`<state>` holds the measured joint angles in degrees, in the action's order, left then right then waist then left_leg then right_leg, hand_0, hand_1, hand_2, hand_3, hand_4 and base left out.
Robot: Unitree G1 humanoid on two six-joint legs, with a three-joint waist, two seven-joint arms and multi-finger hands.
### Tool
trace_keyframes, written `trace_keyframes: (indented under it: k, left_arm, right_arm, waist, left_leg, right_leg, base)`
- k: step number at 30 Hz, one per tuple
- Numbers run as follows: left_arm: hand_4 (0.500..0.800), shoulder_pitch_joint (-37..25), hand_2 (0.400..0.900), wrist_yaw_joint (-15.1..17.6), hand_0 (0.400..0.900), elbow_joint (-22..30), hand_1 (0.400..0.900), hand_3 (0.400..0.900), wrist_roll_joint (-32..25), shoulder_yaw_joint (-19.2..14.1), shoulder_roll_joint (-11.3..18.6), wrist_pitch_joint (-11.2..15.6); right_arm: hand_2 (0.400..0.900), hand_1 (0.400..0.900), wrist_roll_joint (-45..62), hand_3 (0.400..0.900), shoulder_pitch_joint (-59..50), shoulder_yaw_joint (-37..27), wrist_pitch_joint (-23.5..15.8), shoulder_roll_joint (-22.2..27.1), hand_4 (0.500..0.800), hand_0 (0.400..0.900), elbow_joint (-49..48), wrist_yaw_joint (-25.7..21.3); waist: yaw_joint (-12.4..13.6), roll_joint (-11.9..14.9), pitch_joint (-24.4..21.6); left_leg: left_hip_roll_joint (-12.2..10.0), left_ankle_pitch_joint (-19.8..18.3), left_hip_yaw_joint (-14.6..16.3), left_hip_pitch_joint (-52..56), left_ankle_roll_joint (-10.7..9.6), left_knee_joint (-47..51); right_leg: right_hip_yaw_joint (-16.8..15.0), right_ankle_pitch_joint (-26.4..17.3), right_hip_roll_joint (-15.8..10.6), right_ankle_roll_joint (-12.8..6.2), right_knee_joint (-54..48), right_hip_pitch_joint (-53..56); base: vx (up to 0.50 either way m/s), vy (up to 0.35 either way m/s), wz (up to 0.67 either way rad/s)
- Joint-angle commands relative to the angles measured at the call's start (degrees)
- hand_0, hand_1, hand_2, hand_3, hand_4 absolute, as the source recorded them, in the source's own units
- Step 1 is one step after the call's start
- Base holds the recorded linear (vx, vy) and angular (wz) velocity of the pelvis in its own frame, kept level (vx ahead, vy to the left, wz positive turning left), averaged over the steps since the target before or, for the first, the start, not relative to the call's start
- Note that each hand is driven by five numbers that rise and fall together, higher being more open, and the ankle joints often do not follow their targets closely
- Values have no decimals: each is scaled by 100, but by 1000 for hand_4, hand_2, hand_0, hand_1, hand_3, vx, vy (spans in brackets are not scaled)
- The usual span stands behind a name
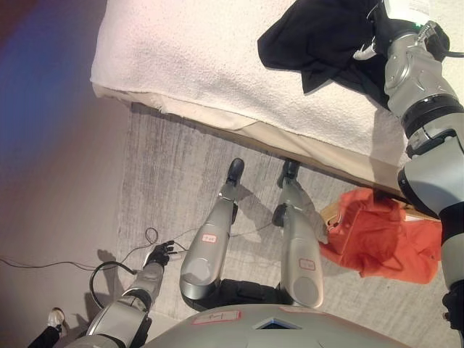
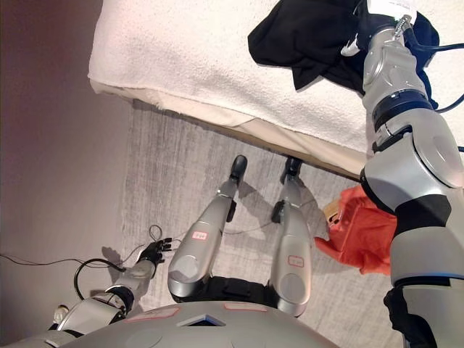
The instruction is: Put the clothes on the bed into the basket.
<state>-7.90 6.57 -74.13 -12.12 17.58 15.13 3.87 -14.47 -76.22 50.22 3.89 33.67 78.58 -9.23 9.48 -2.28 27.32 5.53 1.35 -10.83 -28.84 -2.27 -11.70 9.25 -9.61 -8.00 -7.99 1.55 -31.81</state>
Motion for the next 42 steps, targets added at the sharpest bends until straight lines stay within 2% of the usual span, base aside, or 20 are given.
trace_keyframes:
  k: [1, 8, 14, 24, 30, 42]
  left_arm:
    - [800, 389, 900, 56, 900, -571, 900, 900, 55, -56, 485, -179]
    - [800, 391, 900, 25, 900, -761, 900, 900, 171, -219, 442, -235]
    - [800, 383, 900, -19, 900, -962, 900, 900, 320, -400, 426, -303]
    - [800, 559, 900, -78, 900, -1156, 900, 900, 589, -626, 394, -397]
    - [800, 618, 900, -118, 900, -1163, 900, 900, 728, -651, 404, -395]
    - [800, 688, 900, -171, 900, -1113, 900, 900, 986, -654, 339, -413]
  right_arm:
    - [400, 400, 128, 400, -413, 49, -129, 244, 500, 400, -114, -177]
    - [400, 400, 191, 400, 18, -243, -131, 347, 500, 400, -238, -96]
    - [400, 400, 158, 400, 447, -526, -131, 540, 500, 400, -284, 6]
    - [400, 400, 140, 400, 1168, -895, -207, 1233, 500, 400, -597, 134]
    - [400, 400, 273, 400, 1708, -1179, -298, 1646, 500, 400, -914, 184]
    - [400, 400, 433, 400, 3315, -2157, -409, 2392, 500, 400, -2333, 221]
  waist:
    - [68, -205, -243]
    - [-116, -89, -733]
    - [-358, 67, -1239]
    - [-792, 176, -1968]
    - [-1012, 206, -2231]
    - [-1455, 244, -2457]
  left_leg:
    - [-177, 564, 67, 344, -93, 788]
    - [-193, 363, 180, 1080, -47, 964]
    - [-235, 181, 422, 1757, 2, 1166]
    - [-350, 1, 837, 2548, 29, 1416]
    - [-377, -36, 1161, 2830, 52, 1572]
    - [-455, -198, 1749, 3200, 97, 1581]
  right_leg:
    - [-90, 346, -81, 281, 647, 440]
    - [-197, 344, -102, 235, 395, 1174]
    - [-352, 364, -46, 179, 131, 1748]
    - [-788, 346, 72, 100, -59, 2260]
    - [-1075, 239, 159, 33, -169, 2372]
    - [-1625, 132, 371, -32, -237, 2470]
  base:
    - [65, 7, -8]
    - [89, 40, -16]
    - [102, 23, -35]
    - [61, 10, -35]
    - [11, 7, -38]
    - [0, 0, -35]
